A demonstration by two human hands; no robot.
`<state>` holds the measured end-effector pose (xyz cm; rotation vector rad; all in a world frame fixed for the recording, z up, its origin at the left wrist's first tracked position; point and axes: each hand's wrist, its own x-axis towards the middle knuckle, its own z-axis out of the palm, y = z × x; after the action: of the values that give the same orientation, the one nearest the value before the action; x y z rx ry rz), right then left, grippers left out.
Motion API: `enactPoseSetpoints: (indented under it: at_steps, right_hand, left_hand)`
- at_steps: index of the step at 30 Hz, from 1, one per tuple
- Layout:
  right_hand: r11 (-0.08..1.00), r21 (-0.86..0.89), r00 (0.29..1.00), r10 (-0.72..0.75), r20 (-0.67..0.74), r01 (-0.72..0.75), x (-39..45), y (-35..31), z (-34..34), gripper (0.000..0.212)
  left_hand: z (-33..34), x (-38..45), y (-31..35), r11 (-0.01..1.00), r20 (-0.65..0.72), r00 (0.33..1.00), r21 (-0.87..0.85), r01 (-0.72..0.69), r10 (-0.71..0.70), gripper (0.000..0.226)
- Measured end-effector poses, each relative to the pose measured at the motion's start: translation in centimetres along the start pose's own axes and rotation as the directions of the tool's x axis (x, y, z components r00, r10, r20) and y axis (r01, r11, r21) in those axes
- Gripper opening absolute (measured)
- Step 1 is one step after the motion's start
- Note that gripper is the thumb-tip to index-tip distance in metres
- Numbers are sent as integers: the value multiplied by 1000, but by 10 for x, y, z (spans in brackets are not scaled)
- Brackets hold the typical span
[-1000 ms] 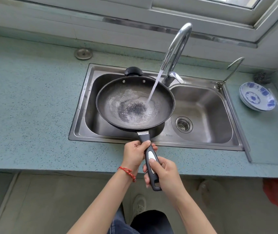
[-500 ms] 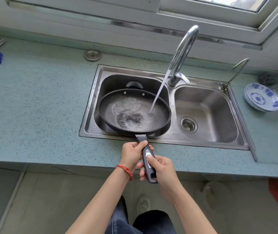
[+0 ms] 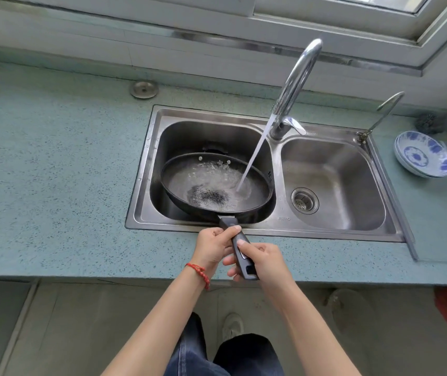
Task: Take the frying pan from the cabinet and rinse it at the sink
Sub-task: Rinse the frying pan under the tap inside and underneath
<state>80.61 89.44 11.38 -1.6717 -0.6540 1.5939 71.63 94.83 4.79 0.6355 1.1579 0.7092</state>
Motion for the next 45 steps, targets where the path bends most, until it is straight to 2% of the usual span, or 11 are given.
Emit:
enactPoseSetpoints:
  at_steps: [3, 9, 13, 14, 16, 20, 24, 28, 31, 37, 45]
  right_hand:
    - [999, -33, 999, 43, -1, -43, 14, -5, 3, 30]
    - [996, -87, 999, 20, 45, -16, 25, 2, -1, 31]
    - [949, -299, 994, -108, -7, 101, 34, 13, -14, 64]
    - [921, -363, 989, -150, -1, 139, 37, 15, -20, 63]
    - [898, -399, 982, -185, 36, 184, 44, 15, -32, 43]
    - [943, -289, 986, -153, 65, 165, 67, 6, -65, 10]
    - [977, -167, 982, -154, -107, 134, 118, -20, -109, 16]
    - [977, -65, 928, -212, -307, 202, 172, -63, -143, 18]
    - [966, -13, 887, -243, -392, 258, 207, -96, -157, 20]
    - [961, 2, 871, -251, -423, 278, 255, -128, -163, 20]
    - [940, 10, 868, -309, -388, 340, 267, -116, -168, 24]
  left_hand:
    - [-4, 4, 4, 998, 7, 1000, 59, -11, 11, 36]
    - [-9, 7, 3, 999, 25, 1000, 44, -9, 8, 17]
    - [-3, 4, -1, 1000, -55, 998, 0, 22, -22, 16]
    - [-1, 3, -1, 1000, -77, 997, -3, 27, -27, 14]
    - [3, 1, -2, 999, -112, 993, 14, 37, -35, 12]
    - [7, -3, -2, 999, -232, 971, 9, 52, -48, 13]
    - [8, -7, 0, 995, -292, 952, -56, 80, -93, 13]
    - [16, -10, 2, 995, -326, 941, -69, 67, -86, 17]
    - [22, -9, 2, 995, -347, 934, -81, 62, -86, 17]
    - [26, -8, 1, 994, -382, 920, -97, 55, -88, 17]
    - [25, -9, 4, 991, -391, 913, -100, 87, -120, 22]
